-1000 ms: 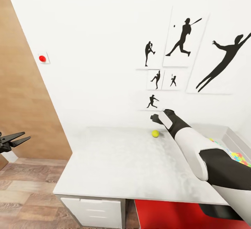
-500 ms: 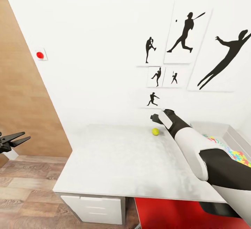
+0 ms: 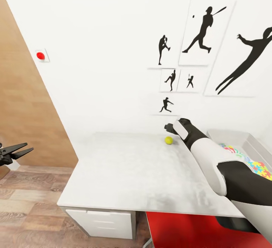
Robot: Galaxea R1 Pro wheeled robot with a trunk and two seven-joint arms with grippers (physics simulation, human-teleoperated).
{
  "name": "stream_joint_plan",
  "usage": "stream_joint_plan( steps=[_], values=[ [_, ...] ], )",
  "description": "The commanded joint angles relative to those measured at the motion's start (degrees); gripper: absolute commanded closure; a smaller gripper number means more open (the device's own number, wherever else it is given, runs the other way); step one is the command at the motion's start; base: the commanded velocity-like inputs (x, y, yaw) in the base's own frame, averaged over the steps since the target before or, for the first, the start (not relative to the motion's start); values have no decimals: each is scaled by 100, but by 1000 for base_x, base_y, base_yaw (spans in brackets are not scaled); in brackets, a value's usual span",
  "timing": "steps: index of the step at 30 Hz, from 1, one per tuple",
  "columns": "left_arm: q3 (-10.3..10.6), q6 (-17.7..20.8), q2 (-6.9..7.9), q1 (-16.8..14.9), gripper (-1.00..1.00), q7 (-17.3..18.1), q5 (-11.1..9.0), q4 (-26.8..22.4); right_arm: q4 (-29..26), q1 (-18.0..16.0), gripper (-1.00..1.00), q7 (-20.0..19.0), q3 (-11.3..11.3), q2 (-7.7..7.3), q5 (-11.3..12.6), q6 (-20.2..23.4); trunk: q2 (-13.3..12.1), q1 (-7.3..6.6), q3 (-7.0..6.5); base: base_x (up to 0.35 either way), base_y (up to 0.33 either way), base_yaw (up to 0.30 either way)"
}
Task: Put all the toys in the child's room - the three board games (two on the bed and one on the table), the two jigsaw puzzles on the table, and the tennis ball on the table - inside the toy box on the table in the child's room.
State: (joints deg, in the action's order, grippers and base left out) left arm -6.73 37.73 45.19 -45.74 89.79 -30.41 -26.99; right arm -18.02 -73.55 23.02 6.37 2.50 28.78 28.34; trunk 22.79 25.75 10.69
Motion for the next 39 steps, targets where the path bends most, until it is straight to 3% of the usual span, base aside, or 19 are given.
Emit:
stream_joint_plan(
  steps=[1,39],
  values=[
    [3,60,1,-5,-100,22,0,1,-8,-4,-100,45,48,-5,57,23,13,3,17,0,0,0],
    [5,59,7,-5,-100,22,0,1,-8,-9,-100,49,48,-13,55,14,13,3,26,32,0,0]
  ],
)
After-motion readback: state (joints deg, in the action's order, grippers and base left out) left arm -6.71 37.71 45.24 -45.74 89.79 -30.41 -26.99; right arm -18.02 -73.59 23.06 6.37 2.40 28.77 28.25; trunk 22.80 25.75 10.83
